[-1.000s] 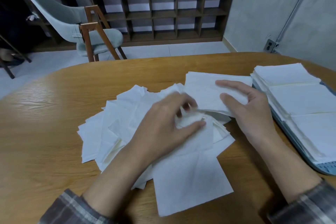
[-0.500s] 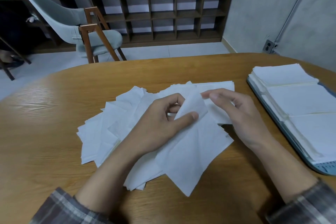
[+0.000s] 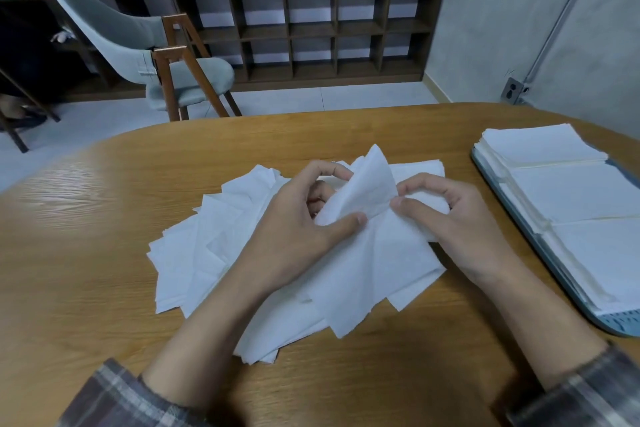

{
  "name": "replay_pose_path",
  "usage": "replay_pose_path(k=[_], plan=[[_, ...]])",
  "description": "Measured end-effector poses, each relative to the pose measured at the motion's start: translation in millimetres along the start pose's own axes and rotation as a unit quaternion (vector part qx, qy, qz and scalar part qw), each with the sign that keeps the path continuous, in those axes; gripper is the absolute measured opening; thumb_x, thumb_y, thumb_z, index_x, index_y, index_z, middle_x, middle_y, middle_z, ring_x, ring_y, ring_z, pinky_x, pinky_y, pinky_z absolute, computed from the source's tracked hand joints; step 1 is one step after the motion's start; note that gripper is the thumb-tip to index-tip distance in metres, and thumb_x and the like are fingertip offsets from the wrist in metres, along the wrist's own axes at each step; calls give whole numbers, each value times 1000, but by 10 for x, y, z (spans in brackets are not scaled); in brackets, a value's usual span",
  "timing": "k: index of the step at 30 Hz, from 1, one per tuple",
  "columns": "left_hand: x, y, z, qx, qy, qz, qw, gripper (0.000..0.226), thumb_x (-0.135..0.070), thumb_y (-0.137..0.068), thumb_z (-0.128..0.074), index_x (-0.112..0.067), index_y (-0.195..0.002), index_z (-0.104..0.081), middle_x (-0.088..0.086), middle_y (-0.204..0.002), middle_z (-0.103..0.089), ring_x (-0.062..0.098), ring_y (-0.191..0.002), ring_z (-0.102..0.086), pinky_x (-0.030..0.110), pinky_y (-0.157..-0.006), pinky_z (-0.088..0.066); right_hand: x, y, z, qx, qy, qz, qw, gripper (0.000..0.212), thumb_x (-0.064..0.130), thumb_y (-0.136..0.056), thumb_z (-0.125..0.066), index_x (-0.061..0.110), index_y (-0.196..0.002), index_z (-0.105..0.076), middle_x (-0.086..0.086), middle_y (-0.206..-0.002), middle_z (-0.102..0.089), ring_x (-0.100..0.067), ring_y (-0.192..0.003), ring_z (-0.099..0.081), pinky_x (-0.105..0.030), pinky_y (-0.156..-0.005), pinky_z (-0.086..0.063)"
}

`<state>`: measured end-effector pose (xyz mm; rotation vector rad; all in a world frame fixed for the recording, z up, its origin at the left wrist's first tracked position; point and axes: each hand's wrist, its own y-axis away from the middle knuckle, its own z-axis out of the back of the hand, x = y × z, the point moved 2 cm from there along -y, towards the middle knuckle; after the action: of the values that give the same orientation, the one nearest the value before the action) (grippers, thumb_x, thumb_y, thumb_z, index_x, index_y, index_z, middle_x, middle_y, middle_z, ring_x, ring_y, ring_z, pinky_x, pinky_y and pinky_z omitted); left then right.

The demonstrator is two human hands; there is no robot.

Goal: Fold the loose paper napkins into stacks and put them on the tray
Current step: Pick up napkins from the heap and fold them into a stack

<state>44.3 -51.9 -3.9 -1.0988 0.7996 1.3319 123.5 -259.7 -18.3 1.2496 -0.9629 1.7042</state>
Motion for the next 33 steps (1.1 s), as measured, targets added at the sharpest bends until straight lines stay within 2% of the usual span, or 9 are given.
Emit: replay_pose_path(k=[6, 10, 14, 17, 20, 22, 25, 30, 33], plan=[[26, -20, 125, -76, -68, 0, 995, 39, -17, -82, -86, -40, -112, -73, -7, -93, -65, 12, -92, -61, 23, -82, -50, -24, -12, 16, -35, -67, -87, 993, 3, 23, -94, -76, 21, -94, -78, -2, -96, -80, -20, -83, -76, -31, -71, -53], [-44, 2, 123, -68, -78, -45, 994, 51, -11, -83, -85, -40, -122, -69, -2, -91, -66, 17, -89, -61, 33, -83, -54, -41, -21, 19, -48, -96, -111, 988, 5, 25, -95, -76, 21, -94, -80, -5, -100, -81, -23, -87, -77, -36, -78, -53], [-108, 44, 56, 28, -66, -63, 995, 79, -9, -83, -86, -45, -144, -50, -2, -86, -68, 15, -91, -66, 37, -90, -54, -50, -38, 45, -52, -125, -124, 983, 8, 23, -96, -74, 19, -96, -81, -4, -97, -81, -20, -81, -75, -31, -68, -52], [-114, 76, -25, 73, -73, -43, 994, 76, -41, -88, -83, -48, -151, -40, -13, -99, -78, 7, -111, -69, 38, -103, -49, -52, -51, 59, -50, -147, -128, 980, 11, 23, -98, -71, 17, -97, -81, -3, -97, -78, -15, -79, -73, -28, -61, -51], [-91, 79, -71, 47, -66, -40, 996, 50, -66, -96, -56, -45, -141, -53, -16, -102, -78, 5, -112, -67, 30, -100, -49, -45, -53, 53, -41, -163, -135, 976, 12, 22, -98, -71, 16, -99, -81, -3, -96, -78, -13, -78, -72, -27, -64, -50], [-46, 60, -81, 0, -72, -42, 997, 34, -58, -102, -56, -38, -128, -65, -15, -100, -77, 5, -106, -68, 18, -86, -50, -45, -49, 53, -38, -161, -136, 977, 12, 22, -98, -70, 17, -97, -81, -3, -93, -77, -12, -78, -70, -28, -65, -47], [36, 26, -96, -35, -109, -29, 993, 21, -35, -95, -76, -35, -115, -70, -13, -100, -71, 6, -95, -68, 14, -74, -48, -50, -44, 65, -32, -162, -132, 977, 12, 21, -98, -69, 17, -96, -81, -4, -95, -76, -16, -83, -69, -31, -69, -46], [77, 2, -42, -11, -59, 28, 998, 20, -27, -88, -84, -34, -105, -76, -6, -88, -71, 7, -72, -58, 18, -72, -48, -27, -48, 54, -35, -164, -125, 978, 16, 18, -100, -65, 16, -97, -81, -4, -101, -77, -22, -91, -70, -32, -70, -49], [46, -19, 4, 4, -1, 15, 1000, 21, -15, -89, -84, -26, -106, -79, 5, -90, -73, 11, -75, -61, 21, -76, -52, -24, -57, 60, -45, -158, -124, 979, 33, 37, -102, -59, 15, -98, -83, -4, -111, -77, -27, -105, -71, -38, -81, -50]])
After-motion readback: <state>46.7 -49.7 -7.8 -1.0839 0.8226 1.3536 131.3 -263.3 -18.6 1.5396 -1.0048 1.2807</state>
